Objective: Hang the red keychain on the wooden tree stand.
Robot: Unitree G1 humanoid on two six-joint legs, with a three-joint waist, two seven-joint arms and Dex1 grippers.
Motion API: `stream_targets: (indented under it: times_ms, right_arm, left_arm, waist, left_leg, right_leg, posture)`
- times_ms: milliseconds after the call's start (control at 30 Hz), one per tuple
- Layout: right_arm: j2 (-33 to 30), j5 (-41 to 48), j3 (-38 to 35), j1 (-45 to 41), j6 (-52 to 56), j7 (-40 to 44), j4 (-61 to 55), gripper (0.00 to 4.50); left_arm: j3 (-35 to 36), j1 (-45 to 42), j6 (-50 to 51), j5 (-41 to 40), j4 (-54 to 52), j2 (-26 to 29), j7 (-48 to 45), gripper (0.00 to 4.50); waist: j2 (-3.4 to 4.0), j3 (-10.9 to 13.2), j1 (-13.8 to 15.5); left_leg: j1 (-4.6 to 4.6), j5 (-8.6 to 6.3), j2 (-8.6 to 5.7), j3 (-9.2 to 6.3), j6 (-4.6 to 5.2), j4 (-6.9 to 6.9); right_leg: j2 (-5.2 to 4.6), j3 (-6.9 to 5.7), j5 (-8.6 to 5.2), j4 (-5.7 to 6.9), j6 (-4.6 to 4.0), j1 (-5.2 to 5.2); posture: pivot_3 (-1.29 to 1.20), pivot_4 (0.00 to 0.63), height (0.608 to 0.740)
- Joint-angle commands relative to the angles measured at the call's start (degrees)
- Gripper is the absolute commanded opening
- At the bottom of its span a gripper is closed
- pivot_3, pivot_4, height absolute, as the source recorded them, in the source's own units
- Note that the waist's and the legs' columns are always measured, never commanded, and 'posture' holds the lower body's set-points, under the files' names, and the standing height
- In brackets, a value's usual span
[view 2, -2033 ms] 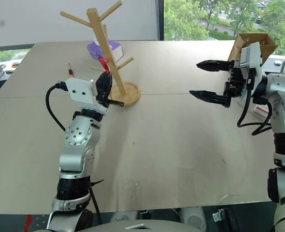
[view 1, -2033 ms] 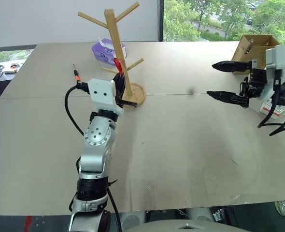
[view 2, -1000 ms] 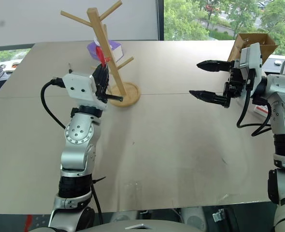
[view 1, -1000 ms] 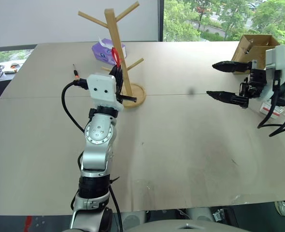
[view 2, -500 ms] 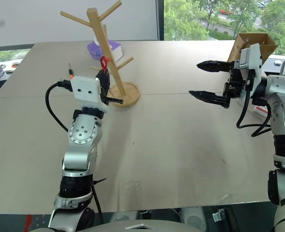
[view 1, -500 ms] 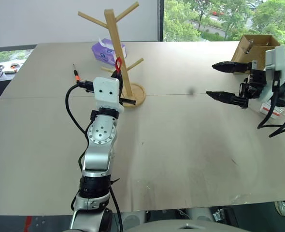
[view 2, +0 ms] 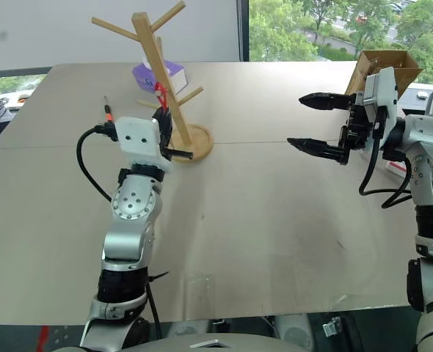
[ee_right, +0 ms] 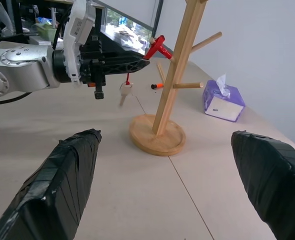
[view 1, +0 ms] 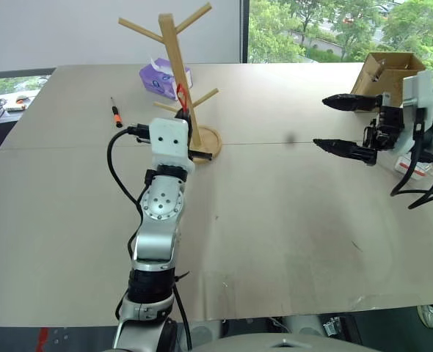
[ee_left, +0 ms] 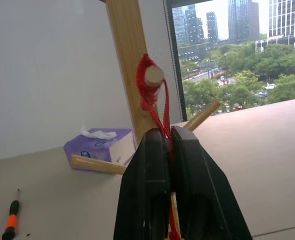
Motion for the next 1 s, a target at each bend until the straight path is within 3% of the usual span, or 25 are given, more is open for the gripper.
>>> stream_targets:
  times_ms: [33, 533, 667, 733, 800, 833, 867, 900, 1000]
  right_arm:
    - [-0.30, 0.95, -2.57, -0.20, -0.65, -0.28, -2.09, 4.50]
    - [-0.42, 1.05, -2.75, 0.26, -0.33, -0.82, -2.51, 4.50]
    - [-0.42, 1.13, -2.94, 0.63, -0.19, -0.96, -2.86, 4.50]
    - [-0.28, 1.07, -3.03, 0.75, -0.16, -1.04, -2.91, 4.50]
    - [-0.12, 1.05, -3.15, 0.84, -0.08, -1.16, -2.95, 4.50]
    - [0.10, 1.12, -3.21, 1.05, 0.01, -1.44, -3.06, 4.50]
    - [0.38, 1.24, -3.29, 1.27, 0.18, -1.85, -3.18, 4.50]
    - [1.02, 1.59, -3.53, 1.60, 0.64, -2.86, -3.42, 4.50]
    - [3.90, 2.23, -4.64, 2.63, 2.10, -7.98, -3.93, 4.50]
  left_arm:
    - [0.84, -1.14, 0.46, 0.98, -2.32, 0.73, 0.61, 0.03]
    - [4.83, -7.14, 2.36, 0.74, 4.50, 1.35, 3.47, 0.03]
    - [4.27, -6.40, 1.71, -0.12, 4.11, 0.68, 2.92, 1.36]
    - [3.80, -5.87, 1.70, -0.42, 3.86, 0.35, 2.62, 2.28]
    - [3.49, -5.41, 1.56, -0.44, 3.75, 0.21, 2.42, 3.48]
    - [3.19, -5.01, 1.32, -0.34, 3.49, 0.18, 2.23, 3.66]
    - [2.98, -4.66, 1.16, -0.30, 3.22, 0.16, 2.10, 4.16]
    - [2.90, -4.06, 0.99, -0.37, 2.78, 0.13, 1.99, 4.44]
    - [3.51, -1.64, 0.39, -1.91, 1.15, 0.06, 0.98, 4.44]
  waist:
    - [0.00, 0.00, -0.01]
    - [0.00, 0.00, 0.02]
    - [-0.01, 0.01, 0.02]
    - [-0.01, 0.01, 0.04]
    - [-0.01, 0.01, 0.02]
    - [-0.01, 0.01, 0.02]
    - [-0.01, 0.01, 0.02]
    - [-0.01, 0.01, 0.02]
    - [-0.01, 0.01, -0.06]
  left_leg:
    - [0.00, 0.00, 0.00, -0.01, 0.00, 0.00]
    - [-0.01, 0.00, -0.01, -0.01, -0.01, 0.00]
    - [-0.01, 0.01, -0.01, -0.01, -0.01, 0.00]
    - [-0.01, 0.01, -0.01, -0.01, -0.01, 0.00]
    - [-0.01, 0.06, -0.01, -0.01, -0.11, 0.00]
    - [-0.01, 0.12, -0.01, -0.01, -0.20, 0.00]
    - [-0.01, 0.13, -0.01, -0.01, -0.22, 0.00]
    - [-0.01, 0.13, -0.01, -0.01, -0.22, 0.00]
    - [0.00, 0.13, 0.00, -0.01, -0.22, 0.00]
  right_leg:
    - [0.01, 0.00, 0.00, 0.00, 0.00, 0.00]
    - [0.01, -0.02, 0.00, 0.00, 0.00, 0.00]
    - [0.00, -0.02, 0.00, 0.00, 0.00, 0.00]
    - [0.00, -0.02, 0.00, 0.00, 0.00, 0.00]
    - [0.00, -0.02, 0.00, 0.00, 0.00, 0.00]
    - [0.00, -0.02, 0.00, 0.00, 0.00, 0.00]
    - [0.00, -0.02, 0.00, 0.00, 0.00, 0.00]
    - [0.00, -0.01, 0.00, 0.00, 0.00, 0.00]
    - [0.00, 0.00, 0.00, 0.00, 0.00, 0.00]
  posture:
    - [0.00, 0.150, 0.740]
    - [0.00, 0.150, 0.740]
    - [0.00, 0.150, 0.740]
    - [0.00, 0.150, 0.740]
    - [0.00, 0.150, 0.740]
    - [0.00, 0.150, 0.740]
    - [0.00, 0.150, 0.740]
    - [0.00, 0.150, 0.740]
    - [0.00, 0.150, 0.740]
